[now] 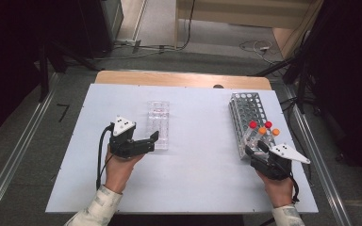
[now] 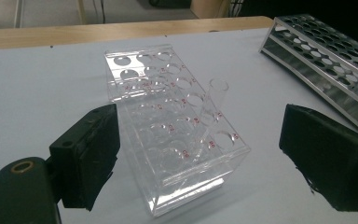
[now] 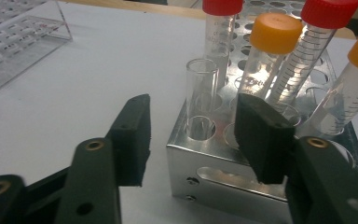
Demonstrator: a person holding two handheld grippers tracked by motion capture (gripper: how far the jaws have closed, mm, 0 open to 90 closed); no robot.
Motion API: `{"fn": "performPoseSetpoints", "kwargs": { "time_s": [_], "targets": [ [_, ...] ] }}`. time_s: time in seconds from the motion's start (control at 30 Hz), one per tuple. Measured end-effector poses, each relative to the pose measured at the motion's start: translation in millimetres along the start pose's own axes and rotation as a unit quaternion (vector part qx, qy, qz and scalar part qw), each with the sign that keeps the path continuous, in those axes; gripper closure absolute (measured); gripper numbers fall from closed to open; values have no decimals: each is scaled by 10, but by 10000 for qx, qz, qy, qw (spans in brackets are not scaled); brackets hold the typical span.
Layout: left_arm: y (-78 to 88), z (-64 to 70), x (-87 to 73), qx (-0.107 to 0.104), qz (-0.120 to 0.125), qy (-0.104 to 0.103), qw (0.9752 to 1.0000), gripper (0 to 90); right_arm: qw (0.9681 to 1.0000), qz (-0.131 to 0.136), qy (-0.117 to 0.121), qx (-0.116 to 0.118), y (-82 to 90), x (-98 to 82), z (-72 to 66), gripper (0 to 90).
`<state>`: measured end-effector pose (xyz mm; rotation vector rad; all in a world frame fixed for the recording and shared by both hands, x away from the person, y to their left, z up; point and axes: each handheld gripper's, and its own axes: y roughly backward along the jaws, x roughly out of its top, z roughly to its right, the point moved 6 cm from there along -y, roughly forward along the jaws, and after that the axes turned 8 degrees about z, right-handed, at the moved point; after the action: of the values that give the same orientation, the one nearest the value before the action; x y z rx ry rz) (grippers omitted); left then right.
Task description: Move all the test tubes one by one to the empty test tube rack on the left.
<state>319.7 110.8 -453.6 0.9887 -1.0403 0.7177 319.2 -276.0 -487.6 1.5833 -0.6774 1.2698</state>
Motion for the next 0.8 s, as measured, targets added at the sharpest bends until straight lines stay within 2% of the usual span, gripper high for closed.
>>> {"fn": "performPoseSetpoints", "kwargs": {
  "time_s": [0.1, 0.33, 0.8],
  "targets": [
    [-2, 4, -2, 1, 4, -5, 10000, 133, 9999, 5, 62, -81, -27, -6, 7, 540],
    [-4, 14, -6, -8, 13, 13, 10000, 143, 9999, 56, 24, -136, -71, -2, 28, 646],
    [-29, 32, -37, -32, -64, -11, 10000, 149, 9999, 46, 45, -154, -103, -10, 24, 726]
  ]
}}
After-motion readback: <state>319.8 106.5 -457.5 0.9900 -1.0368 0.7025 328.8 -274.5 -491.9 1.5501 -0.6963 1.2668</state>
